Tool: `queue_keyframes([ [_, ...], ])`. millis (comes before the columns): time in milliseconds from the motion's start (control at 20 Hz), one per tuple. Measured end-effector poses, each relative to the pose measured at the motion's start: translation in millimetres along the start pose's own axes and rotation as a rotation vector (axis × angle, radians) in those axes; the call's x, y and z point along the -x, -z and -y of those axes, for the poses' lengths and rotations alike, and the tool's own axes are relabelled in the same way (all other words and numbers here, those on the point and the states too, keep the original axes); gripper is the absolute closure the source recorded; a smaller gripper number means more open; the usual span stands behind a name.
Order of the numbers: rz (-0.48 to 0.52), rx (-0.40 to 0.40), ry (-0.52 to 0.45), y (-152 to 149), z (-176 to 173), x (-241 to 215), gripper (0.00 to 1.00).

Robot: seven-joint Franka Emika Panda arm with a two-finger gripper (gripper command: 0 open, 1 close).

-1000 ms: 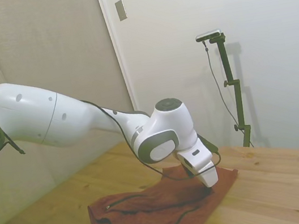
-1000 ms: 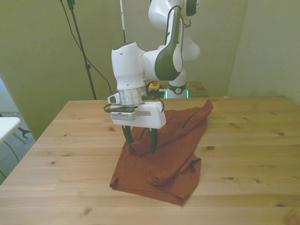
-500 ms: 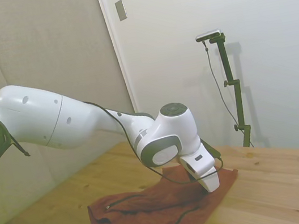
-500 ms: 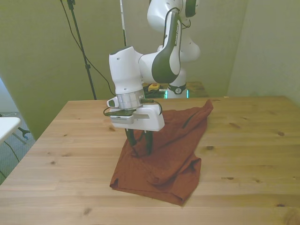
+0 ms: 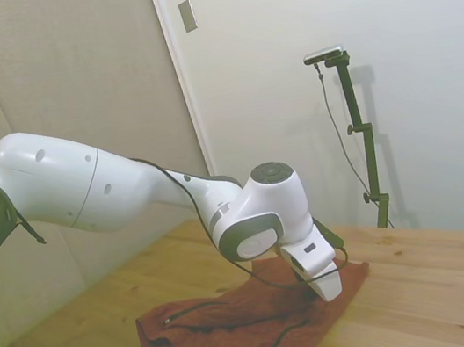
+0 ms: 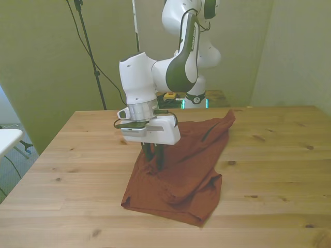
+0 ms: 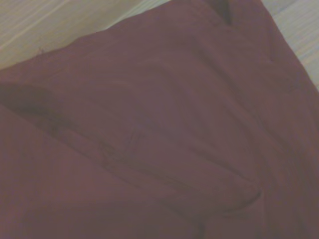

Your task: Unfold the shorts

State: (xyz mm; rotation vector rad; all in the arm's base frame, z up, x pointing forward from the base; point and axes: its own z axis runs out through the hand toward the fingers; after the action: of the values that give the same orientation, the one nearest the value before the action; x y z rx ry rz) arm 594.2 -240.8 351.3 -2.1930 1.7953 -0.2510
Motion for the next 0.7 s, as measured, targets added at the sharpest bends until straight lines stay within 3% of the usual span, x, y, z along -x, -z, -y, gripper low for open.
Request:
queue_keyframes([
  [350, 0.007, -0.024, 0.034, 7.9, 11.9, 12.1, 1.00],
  [700, 0.039, -0.073, 0.123, 10.9, 57.5, 67.5, 1.00],
])
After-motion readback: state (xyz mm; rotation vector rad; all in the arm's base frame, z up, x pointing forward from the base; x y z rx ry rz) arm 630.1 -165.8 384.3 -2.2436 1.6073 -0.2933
